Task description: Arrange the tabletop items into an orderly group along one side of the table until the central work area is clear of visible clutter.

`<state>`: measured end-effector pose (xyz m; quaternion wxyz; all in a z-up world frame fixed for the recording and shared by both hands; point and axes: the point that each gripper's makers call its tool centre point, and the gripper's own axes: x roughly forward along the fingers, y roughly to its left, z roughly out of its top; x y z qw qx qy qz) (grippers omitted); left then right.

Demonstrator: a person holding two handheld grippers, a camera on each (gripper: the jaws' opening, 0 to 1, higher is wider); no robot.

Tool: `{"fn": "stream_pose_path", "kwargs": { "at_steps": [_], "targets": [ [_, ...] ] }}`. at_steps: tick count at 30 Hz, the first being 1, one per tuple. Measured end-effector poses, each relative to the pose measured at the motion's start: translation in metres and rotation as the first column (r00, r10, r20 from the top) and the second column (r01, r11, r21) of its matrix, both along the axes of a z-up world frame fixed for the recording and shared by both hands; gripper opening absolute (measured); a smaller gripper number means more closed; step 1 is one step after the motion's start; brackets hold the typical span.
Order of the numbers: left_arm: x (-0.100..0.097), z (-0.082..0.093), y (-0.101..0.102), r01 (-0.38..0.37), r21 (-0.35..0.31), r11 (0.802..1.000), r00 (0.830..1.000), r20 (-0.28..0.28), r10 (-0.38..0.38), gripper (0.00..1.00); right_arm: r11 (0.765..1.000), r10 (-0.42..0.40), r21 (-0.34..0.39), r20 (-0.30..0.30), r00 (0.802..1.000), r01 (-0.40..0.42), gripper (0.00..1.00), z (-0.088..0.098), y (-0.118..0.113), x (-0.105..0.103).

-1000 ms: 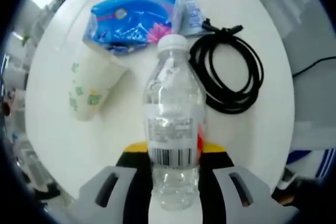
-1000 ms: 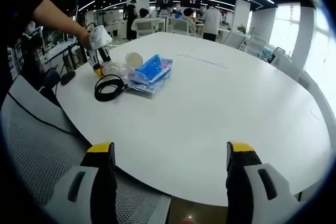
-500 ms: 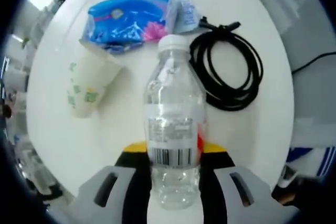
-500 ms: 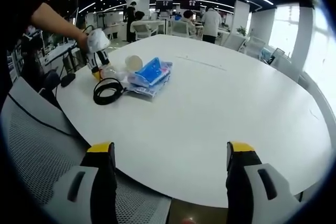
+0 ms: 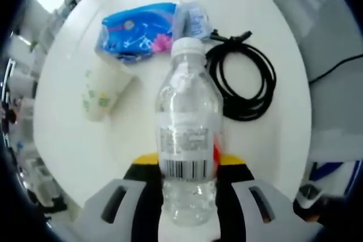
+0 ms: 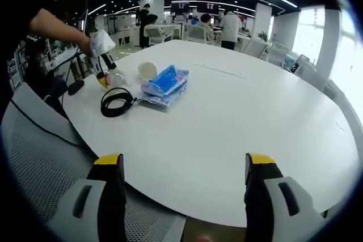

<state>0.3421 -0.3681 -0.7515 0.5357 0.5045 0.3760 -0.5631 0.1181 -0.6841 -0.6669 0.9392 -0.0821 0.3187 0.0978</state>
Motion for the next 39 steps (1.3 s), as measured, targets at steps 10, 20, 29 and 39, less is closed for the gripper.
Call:
{"fn": "stream_pose_path", "kwargs": {
  "at_steps": [10,20,29,39],
  "targets": [
    [-0.017,0.023,-0.021,-0.010,-0.094,0.996,1.000,0.021,0.012,0.31,1.000,0.014,-0.011,0.023,1.000,-0.013,0.88,0.005,0.001,0.002],
    [-0.040,0.039,-0.040,-0.017,-0.170,0.985,0.999,0.026,0.022,0.31,0.998,0.053,-0.037,0.039,0.998,-0.052,0.90,0.011,0.007,0.005],
    [-0.056,0.050,-0.051,-0.058,-0.238,0.970,0.998,0.012,0.063,0.32,0.997,0.075,-0.010,0.057,0.996,-0.075,0.90,0.022,0.013,0.015],
    [-0.080,0.064,-0.067,-0.084,-0.329,0.941,0.996,-0.014,0.085,0.32,0.989,0.133,0.049,0.112,0.985,-0.139,0.91,0.042,0.045,0.038]
  ]
}}
